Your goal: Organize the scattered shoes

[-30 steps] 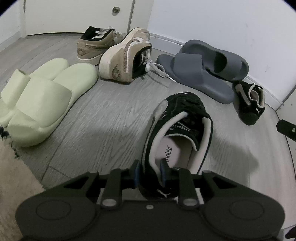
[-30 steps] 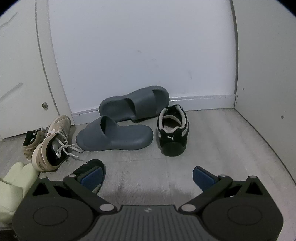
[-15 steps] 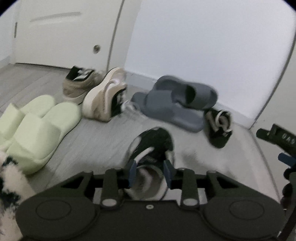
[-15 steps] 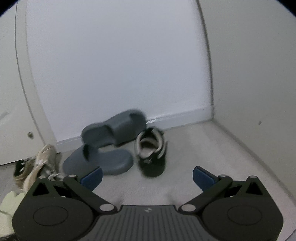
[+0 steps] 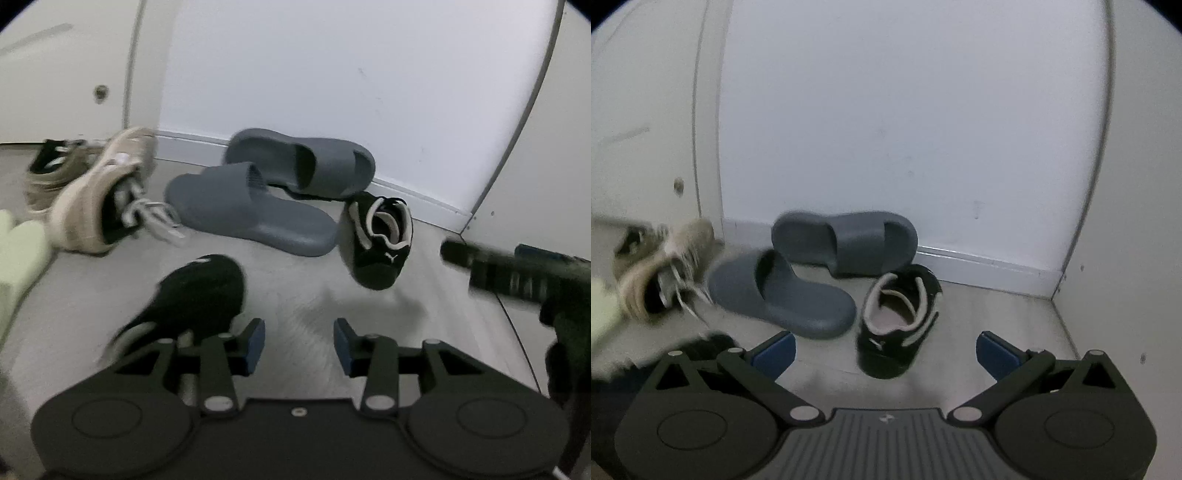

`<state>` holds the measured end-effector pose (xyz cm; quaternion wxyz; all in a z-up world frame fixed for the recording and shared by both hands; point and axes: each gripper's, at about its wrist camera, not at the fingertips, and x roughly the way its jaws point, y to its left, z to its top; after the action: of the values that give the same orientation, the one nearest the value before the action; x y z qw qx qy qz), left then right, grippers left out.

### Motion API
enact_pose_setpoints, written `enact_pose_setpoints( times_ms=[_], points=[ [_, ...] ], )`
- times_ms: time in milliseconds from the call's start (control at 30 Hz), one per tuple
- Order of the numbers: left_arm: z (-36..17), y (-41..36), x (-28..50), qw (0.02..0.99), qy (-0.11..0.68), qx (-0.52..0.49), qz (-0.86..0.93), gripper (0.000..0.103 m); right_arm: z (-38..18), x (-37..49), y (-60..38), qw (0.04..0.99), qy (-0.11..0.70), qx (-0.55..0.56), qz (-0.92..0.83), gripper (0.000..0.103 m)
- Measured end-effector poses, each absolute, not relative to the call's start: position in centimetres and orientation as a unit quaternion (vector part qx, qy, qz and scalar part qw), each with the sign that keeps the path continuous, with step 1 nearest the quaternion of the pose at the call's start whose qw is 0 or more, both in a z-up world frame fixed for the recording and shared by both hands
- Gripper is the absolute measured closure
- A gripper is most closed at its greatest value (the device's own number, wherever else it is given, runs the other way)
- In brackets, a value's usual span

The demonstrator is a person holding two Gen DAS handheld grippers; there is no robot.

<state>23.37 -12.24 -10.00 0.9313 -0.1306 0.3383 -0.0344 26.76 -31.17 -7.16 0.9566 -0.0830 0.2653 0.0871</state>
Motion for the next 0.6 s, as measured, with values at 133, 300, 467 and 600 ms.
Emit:
enact_pose_setpoints(
  times_ms=[133,300,467,600],
  points=[
    [-10.8,-14.9,28.1,0.930,0.338,-0.140,-0.044,0.061,-9.4,28.8,-33.4,0.950,0.306,-0.015,0.054,0.000],
    [-11.4,-17.6,34.1,0.930,0.331,-0.148,-0.056,0.061,-10.1,29.4,-35.9,0.953,0.296,0.054,0.030,0.000],
    [-11.6,-18.8,39.9,0.928,0.334,-0.151,-0.063,0.064,-10.9,29.9,-38.4,0.949,0.294,0.115,-0.004,0.000],
    [-12.5,-20.4,42.9,0.920,0.365,-0.130,-0.064,0.070,-11.3,30.2,-39.9,0.942,0.296,0.153,-0.026,0.000]
  ],
)
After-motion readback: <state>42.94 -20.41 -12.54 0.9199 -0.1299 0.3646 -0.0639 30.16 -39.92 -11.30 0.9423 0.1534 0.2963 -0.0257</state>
